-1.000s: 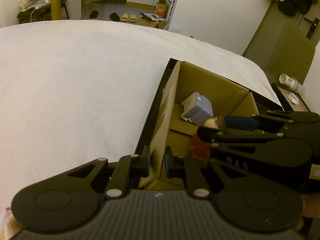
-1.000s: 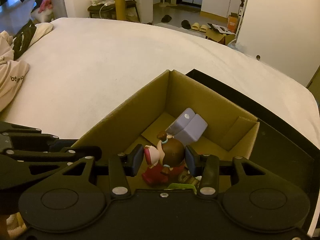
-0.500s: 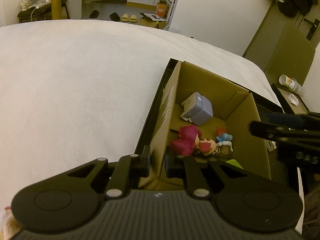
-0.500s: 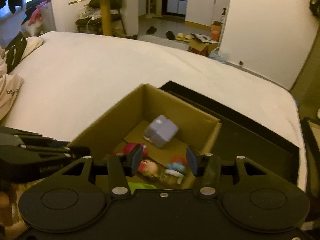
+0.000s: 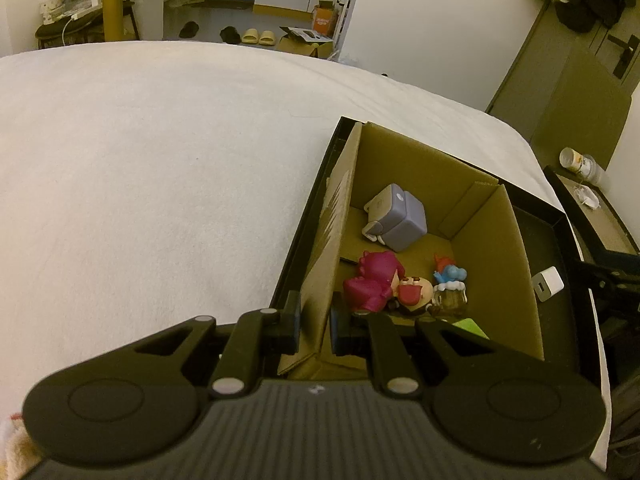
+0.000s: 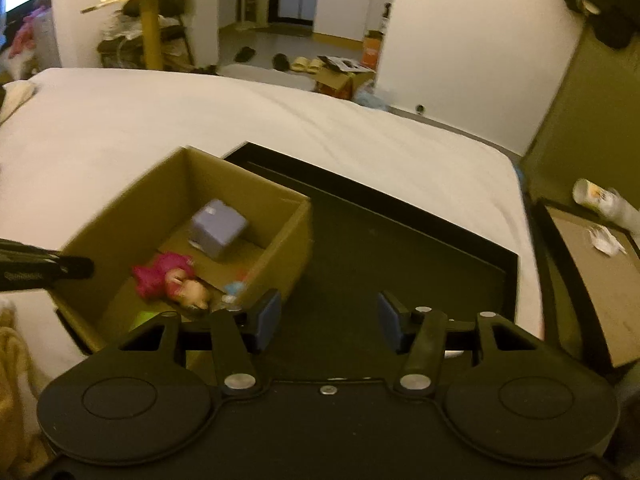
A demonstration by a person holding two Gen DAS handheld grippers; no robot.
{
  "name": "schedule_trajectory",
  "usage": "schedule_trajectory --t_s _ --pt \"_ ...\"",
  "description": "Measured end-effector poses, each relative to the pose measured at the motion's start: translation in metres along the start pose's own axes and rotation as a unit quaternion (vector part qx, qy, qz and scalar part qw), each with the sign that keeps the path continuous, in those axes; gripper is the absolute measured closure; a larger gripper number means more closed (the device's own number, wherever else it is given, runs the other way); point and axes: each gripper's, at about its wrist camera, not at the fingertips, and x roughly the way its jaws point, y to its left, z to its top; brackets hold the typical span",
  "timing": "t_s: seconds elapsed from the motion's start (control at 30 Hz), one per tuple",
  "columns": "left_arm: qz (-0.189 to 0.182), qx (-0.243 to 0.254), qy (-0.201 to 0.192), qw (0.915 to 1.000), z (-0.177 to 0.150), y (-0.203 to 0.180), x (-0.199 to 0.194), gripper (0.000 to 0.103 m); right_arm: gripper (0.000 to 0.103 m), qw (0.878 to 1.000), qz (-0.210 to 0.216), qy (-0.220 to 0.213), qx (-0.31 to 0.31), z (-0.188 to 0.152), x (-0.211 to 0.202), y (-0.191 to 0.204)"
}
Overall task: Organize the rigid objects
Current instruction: 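Move the right gripper over the white plug charger on the tray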
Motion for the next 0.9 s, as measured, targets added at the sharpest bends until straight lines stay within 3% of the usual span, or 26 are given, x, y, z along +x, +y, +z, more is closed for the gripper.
schedule_trajectory --t_s 0.37,0.9 --pt "0.01 0.003 0.002 0.9999 0.0 -0.004 0.002 0.091 0.044 0.999 -0.041 0.029 0.003 -0.022 0.031 -0.047" --pt "0.027 0.018 -0.003 0.9995 0.001 -0.014 0.005 0.091 0.03 0.998 -0.034 0.055 0.011 -0.044 0.08 -0.086"
